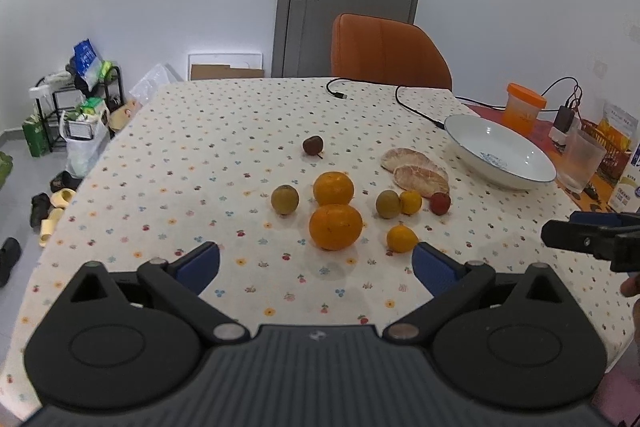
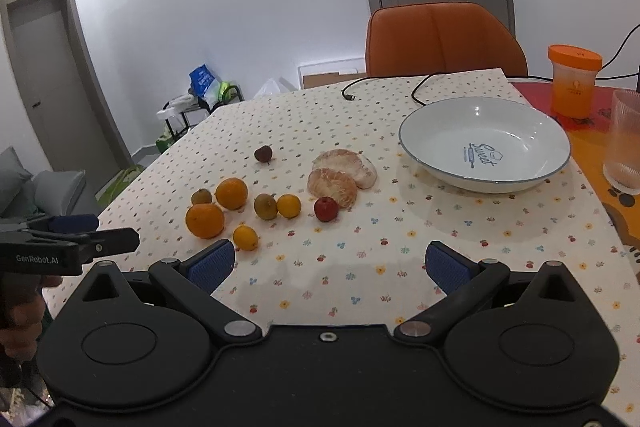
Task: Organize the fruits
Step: 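Move left tool to the large orange while right tool approaches the red plum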
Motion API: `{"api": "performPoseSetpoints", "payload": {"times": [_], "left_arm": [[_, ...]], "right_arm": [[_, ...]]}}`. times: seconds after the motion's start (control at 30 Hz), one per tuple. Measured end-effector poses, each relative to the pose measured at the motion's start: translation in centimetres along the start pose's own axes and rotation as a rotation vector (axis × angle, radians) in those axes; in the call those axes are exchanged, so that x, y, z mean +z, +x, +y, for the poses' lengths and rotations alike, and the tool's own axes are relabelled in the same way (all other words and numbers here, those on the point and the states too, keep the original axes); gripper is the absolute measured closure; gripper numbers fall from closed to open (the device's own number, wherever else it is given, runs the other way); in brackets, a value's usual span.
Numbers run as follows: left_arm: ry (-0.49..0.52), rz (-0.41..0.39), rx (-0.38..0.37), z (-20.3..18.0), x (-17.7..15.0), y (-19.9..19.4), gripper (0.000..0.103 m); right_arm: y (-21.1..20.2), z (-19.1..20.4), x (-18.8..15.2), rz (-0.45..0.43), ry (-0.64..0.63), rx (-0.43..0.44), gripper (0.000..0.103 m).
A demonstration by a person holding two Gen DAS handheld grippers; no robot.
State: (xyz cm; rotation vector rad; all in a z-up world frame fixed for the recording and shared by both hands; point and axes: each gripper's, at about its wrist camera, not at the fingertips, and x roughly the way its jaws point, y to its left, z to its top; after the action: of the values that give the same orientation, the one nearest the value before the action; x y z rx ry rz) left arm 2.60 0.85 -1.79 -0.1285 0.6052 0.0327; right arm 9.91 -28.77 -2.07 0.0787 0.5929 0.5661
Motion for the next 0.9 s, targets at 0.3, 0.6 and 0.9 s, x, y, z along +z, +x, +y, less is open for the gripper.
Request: {"api": "performPoseSetpoints", "payload": {"times": [0.3, 0.6, 0.9], "left_arm": [[-0.011, -0.006, -0.012, -0.3, 0.1, 2.4, 0.013], [-0.031, 0.023, -0.018, -0.8, 0.4, 5.0, 0.033], [-0.034, 0.043, -0.02, -1.0, 0.6, 7.0, 0.044]], "right_arm": [[2.4, -0.8, -0.2, 0.01, 0.027, 0.023, 0.011], [4.5, -1.5, -0.1, 0.026, 0.051, 0.048, 0.025], [6.5, -1.6, 0.4, 0.039, 0.038, 0.042, 0.03]]}}
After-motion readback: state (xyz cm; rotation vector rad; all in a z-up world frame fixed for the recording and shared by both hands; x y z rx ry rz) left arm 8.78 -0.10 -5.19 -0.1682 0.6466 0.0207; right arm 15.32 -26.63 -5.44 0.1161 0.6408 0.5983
